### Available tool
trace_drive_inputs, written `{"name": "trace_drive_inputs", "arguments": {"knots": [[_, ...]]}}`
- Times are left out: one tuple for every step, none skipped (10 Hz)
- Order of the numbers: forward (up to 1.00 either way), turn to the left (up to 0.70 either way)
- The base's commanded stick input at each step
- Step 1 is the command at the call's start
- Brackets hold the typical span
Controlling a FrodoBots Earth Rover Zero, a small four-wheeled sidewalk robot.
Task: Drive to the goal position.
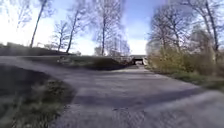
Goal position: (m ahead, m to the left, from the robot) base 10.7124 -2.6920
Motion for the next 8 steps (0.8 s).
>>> {"name": "trace_drive_inputs", "arguments": {"knots": [[1.0,0.0],[1.0,0.0],[1.0,0.0],[1.0,0.0],[1.0,0.0],[1.0,0.0],[1.0,0.0],[1.0,0.0]]}}
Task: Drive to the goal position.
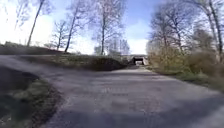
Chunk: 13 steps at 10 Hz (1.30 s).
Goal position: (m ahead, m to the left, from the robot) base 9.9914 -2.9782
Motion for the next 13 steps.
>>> {"name": "trace_drive_inputs", "arguments": {"knots": [[1.0,0.0],[1.0,0.0],[1.0,0.0],[1.0,0.0],[1.0,0.0],[1.0,0.0],[1.0,0.0],[1.0,-0.07],[1.0,-0.21],[1.0,-0.4],[1.0,-0.4],[1.0,-0.39],[1.0,-0.27]]}}
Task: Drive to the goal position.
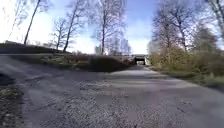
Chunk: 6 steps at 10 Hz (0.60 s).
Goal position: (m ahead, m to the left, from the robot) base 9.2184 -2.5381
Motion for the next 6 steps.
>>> {"name": "trace_drive_inputs", "arguments": {"knots": [[1.0,-0.03],[1.0,0.0],[1.0,0.0],[1.0,0.0],[1.0,0.0],[1.0,0.0]]}}
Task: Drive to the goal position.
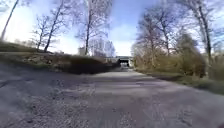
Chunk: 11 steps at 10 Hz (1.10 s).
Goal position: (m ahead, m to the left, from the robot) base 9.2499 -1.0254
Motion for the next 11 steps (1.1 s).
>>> {"name": "trace_drive_inputs", "arguments": {"knots": [[1.0,0.0],[1.0,0.0],[1.0,0.0],[1.0,0.0],[1.0,0.0],[1.0,0.0],[1.0,0.0],[1.0,0.0],[1.0,0.0],[1.0,0.0],[1.0,0.0]]}}
